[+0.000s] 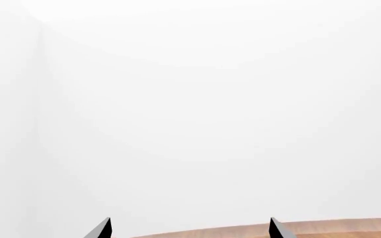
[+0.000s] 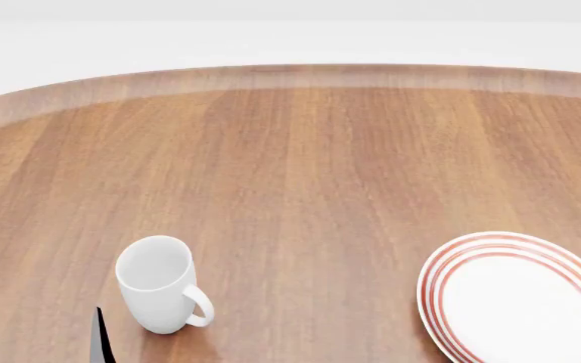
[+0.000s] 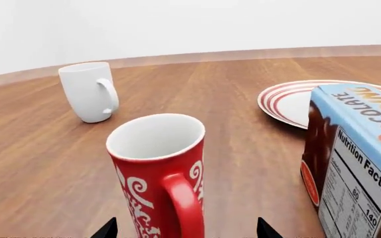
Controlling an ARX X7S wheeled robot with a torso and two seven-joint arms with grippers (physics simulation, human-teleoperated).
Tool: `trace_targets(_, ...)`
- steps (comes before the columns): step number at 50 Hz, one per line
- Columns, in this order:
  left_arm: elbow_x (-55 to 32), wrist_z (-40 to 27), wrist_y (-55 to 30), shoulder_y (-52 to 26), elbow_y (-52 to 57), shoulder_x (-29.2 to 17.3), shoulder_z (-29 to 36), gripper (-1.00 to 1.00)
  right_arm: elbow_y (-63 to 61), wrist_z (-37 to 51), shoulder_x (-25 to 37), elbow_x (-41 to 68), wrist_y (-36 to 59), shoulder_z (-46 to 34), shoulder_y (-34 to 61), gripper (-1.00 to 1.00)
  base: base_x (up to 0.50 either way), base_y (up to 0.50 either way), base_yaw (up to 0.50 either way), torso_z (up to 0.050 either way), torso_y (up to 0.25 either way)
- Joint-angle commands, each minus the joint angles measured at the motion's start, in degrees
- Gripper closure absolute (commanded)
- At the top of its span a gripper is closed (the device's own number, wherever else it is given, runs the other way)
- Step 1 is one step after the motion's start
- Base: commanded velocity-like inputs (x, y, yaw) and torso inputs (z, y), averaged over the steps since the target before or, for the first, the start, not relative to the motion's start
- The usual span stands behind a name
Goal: Pick up the red mug and put it on the plate
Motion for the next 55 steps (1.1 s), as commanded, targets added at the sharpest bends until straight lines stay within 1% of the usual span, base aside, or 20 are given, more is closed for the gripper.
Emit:
trace_targets(1,0.0,-0.2,0.0,0.0,0.0,-0.1,0.2,-1.00,1.7,-0.4,-0.6,0.2,0.0,-0.3,0.9,-1.00,0.00,0.00,0.00,0.000,0.000)
trace_targets(4,0.0,-0.2,0.0,-0.1,0.0,-0.1,0.2,-1.00,4.4,-1.2,-1.3,0.4,-1.0,-0.3,2.2,-1.00,0.00,0.00,0.00,0.000,0.000)
trace_targets(15,0.0,-0.3,0.0,-0.1,0.0,-0.2,0.4,-1.00,4.4,-0.9,-1.4,-0.5,-0.4,-0.3,2.6,-1.00,0.00,0.00,0.00,0.000,0.000)
trace_targets(24,-0.1,-0.4,0.1,-0.1,0.0,-0.3,0.5,-1.00,1.7,-0.3,-0.8,-0.3,1.2,-0.5,1.9,-1.00,0.00,0.00,0.00,0.000,0.000)
trace_targets(55,-0.3,-0.7,0.2,-0.3,-0.1,-0.5,1.0,-1.00,4.0,-1.1,-1.3,0.5,0.5,-0.4,3.1,-1.00,0.00,0.00,0.00,0.000,0.000)
